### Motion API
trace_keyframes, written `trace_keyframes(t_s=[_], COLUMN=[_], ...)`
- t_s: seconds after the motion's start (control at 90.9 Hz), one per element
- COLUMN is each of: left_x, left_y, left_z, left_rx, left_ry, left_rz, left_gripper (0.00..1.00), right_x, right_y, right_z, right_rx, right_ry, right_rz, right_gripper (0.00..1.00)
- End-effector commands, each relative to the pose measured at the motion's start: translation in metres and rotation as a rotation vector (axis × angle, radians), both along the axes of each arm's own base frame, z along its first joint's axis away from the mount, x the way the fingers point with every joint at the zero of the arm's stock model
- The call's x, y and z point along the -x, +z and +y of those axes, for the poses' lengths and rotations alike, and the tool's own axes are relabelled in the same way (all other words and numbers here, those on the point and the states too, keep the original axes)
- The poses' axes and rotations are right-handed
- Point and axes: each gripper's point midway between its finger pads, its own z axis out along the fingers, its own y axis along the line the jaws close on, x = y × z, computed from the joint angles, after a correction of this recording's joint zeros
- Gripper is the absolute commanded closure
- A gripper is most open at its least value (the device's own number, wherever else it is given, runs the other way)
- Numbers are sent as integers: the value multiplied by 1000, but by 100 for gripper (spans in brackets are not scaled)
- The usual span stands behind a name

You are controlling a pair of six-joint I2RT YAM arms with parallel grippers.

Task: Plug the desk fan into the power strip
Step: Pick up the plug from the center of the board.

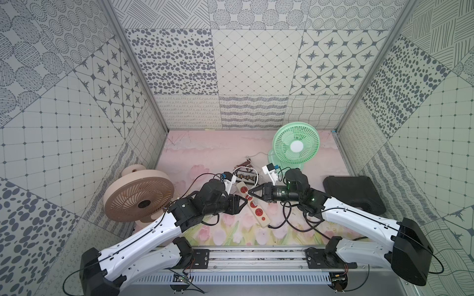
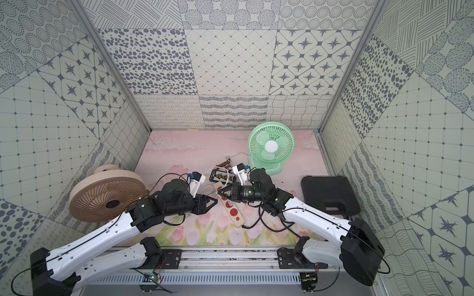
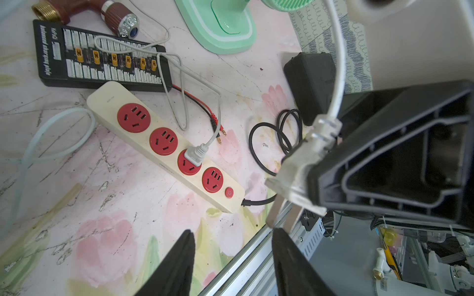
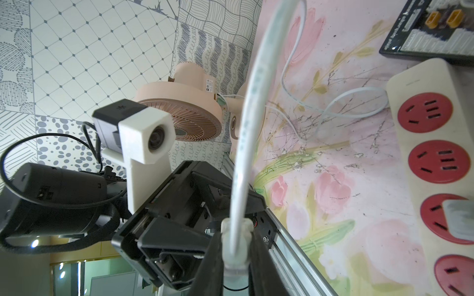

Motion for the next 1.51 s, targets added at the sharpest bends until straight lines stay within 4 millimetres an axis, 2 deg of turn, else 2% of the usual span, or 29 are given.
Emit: trace_keyframes(t_s=[0.0,0.352,0.605,0.77,0.803,0.858,0.968,1.134,1.255,1.365,1.497], left_x=[-6,-6,-4,-4,-5,-6,-7,-8,-7,-6,-6], left_y=[18,15,17,16,15,14,11,13,16,17,20], left_z=[-12,-16,-24,-28,-28,-28,-29,-32,-37,-37,-38], left_rx=[10,-50,-95,-97,-102,-109,-119,-124,-143,-173,-190], left_ry=[-78,-108,-143,-156,-155,-153,-155,-168,-192,-203,-214], left_rz=[-133,-195,-240,-241,-240,-237,-236,-263,-292,-331,-374], left_gripper=[53,57,77,83,86,100,100,100,100,100,100], right_x=[-1,6,11,12,12,12,13,20,18,15,9], right_y=[13,11,4,-3,-3,-4,-6,-6,0,8,14], right_z=[8,1,0,1,2,2,2,-3,-8,-13,-16], right_rx=[-49,-24,-1,-3,-6,-4,3,29,-2,-31,-37], right_ry=[26,92,124,130,130,132,135,195,242,272,265], right_rz=[9,65,94,113,112,116,113,102,123,121,124], right_gripper=[100,100,100,100,100,100,100,65,47,41,40])
